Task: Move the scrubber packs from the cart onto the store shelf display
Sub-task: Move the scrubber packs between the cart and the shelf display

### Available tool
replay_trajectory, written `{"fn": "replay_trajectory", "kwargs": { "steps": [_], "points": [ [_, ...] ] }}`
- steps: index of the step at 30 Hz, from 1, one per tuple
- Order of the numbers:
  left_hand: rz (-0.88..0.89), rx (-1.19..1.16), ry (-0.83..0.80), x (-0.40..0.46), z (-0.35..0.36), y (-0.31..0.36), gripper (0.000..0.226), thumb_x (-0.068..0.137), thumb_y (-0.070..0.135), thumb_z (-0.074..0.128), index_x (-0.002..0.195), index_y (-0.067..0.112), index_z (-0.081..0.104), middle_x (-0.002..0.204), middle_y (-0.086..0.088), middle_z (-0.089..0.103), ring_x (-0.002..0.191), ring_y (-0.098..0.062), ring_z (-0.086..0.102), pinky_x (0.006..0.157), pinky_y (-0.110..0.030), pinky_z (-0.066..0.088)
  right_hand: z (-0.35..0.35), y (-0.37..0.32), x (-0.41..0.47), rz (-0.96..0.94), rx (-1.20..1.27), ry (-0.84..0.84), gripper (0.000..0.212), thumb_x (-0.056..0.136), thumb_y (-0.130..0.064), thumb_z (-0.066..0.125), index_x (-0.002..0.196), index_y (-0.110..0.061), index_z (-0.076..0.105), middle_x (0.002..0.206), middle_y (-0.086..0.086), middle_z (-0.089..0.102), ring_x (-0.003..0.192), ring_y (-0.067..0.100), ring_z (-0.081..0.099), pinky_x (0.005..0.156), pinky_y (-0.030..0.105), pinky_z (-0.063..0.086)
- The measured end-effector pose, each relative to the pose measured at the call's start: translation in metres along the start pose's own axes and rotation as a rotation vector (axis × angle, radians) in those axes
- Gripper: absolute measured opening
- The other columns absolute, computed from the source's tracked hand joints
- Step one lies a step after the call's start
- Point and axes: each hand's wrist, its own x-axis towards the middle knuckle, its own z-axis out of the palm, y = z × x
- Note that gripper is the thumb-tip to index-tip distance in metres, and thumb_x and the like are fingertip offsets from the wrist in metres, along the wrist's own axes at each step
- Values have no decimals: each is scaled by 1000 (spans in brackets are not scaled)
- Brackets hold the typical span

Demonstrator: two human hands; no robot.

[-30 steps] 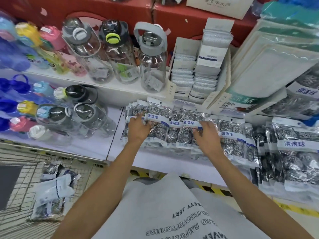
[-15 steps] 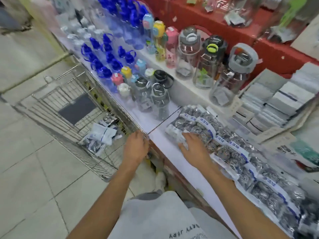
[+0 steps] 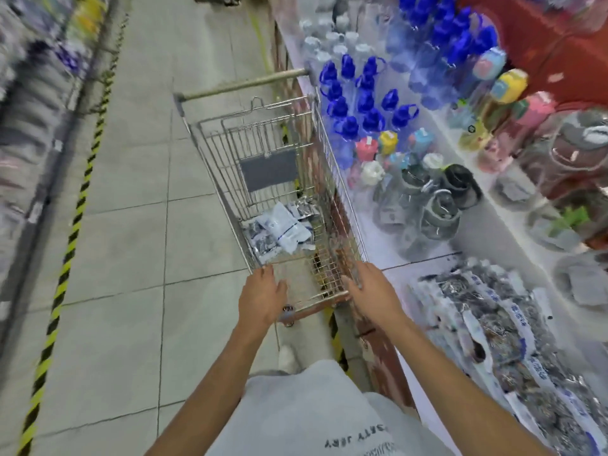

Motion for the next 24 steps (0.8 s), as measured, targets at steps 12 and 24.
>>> {"fn": "replay_trajectory", "kwargs": {
  "steps": [12, 24],
  "points": [
    [-183, -154, -84, 93, -17, -44, 44, 105, 34, 48, 137, 5, 53, 130, -21, 58, 119, -37, 55, 93, -43, 48, 43, -34, 101, 88, -36, -241, 64, 104, -54, 47, 152, -12, 45, 154, 10, 50, 142, 26, 46, 116, 43, 37],
    [-440, -315, -264, 218, 11, -34, 39, 106, 17, 51, 135, -8, 53, 136, -26, 58, 125, -37, 57, 99, -40, 46, 65, -25, 302, 164, -39, -416, 53, 102, -47, 55, 143, -14, 50, 134, 11, 64, 118, 29, 63, 106, 54, 49]
  ]
}}
